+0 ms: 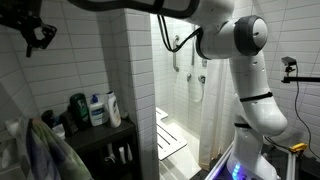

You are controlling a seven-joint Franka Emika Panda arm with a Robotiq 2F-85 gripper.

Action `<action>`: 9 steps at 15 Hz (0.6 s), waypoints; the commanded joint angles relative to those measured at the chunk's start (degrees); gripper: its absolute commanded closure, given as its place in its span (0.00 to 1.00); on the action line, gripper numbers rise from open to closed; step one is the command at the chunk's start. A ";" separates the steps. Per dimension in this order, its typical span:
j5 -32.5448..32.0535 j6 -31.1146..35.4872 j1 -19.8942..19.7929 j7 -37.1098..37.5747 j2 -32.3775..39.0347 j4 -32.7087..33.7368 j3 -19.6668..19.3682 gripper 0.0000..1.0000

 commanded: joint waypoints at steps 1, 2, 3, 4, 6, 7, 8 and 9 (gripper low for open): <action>-0.27 -0.16 0.15 -0.10 -0.10 0.21 0.00 0.08; -0.03 0.03 -0.03 0.00 -0.25 0.02 0.03 0.02; 0.21 0.61 -0.46 0.29 -0.66 -0.58 -0.03 0.00; 0.85 1.03 -1.03 0.70 -1.12 -1.12 -0.02 0.00; 2.26 1.78 -2.99 2.82 -3.53 -4.01 -0.31 0.00; 2.52 1.65 -3.98 4.58 -5.12 -5.77 -0.64 0.00; 3.48 1.89 -5.86 7.33 -7.95 -8.94 -0.99 0.00; 4.73 1.88 -7.69 10.06 -10.62 -11.91 -1.32 0.00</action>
